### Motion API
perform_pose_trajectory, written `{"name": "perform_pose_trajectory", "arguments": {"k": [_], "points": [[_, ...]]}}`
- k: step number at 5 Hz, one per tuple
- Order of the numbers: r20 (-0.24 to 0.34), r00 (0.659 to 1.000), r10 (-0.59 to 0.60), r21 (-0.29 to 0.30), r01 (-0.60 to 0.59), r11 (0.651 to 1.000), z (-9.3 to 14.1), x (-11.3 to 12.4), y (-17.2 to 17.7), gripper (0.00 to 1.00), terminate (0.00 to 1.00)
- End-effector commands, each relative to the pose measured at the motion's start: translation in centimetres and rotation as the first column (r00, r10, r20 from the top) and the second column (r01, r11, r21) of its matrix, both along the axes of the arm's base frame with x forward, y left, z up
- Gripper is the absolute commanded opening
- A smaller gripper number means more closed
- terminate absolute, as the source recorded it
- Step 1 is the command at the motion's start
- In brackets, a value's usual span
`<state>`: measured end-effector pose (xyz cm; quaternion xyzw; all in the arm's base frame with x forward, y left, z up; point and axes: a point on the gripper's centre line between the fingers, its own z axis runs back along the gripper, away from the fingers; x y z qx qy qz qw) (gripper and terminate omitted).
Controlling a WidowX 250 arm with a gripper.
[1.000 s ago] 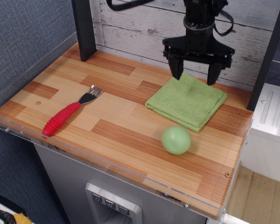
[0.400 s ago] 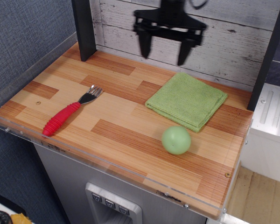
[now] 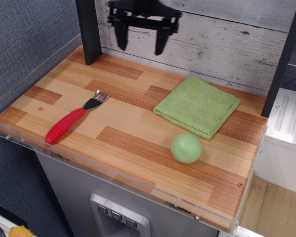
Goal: Move green cloth to the right above green apple
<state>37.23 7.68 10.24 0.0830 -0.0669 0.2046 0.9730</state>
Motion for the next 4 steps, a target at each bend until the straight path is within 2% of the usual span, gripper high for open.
{"name": "perform_pose_trajectory", "arguments": {"k": [1, 2, 3, 4], "points": [[-0.021, 1.0, -0.016, 0.059, 0.017, 0.998, 1.2, 0.5, 5.5, 1.0, 0.0], [-0.011, 0.996, -0.093, 0.05, 0.094, 0.994, 1.4, 0.3, 7.5, 1.0, 0.0], [0.067, 0.986, -0.153, 0.026, 0.151, 0.988, 1.4, -0.2, 8.9, 1.0, 0.0], [0.067, 0.986, -0.153, 0.026, 0.151, 0.988, 1.4, -0.2, 8.9, 1.0, 1.0]]}}
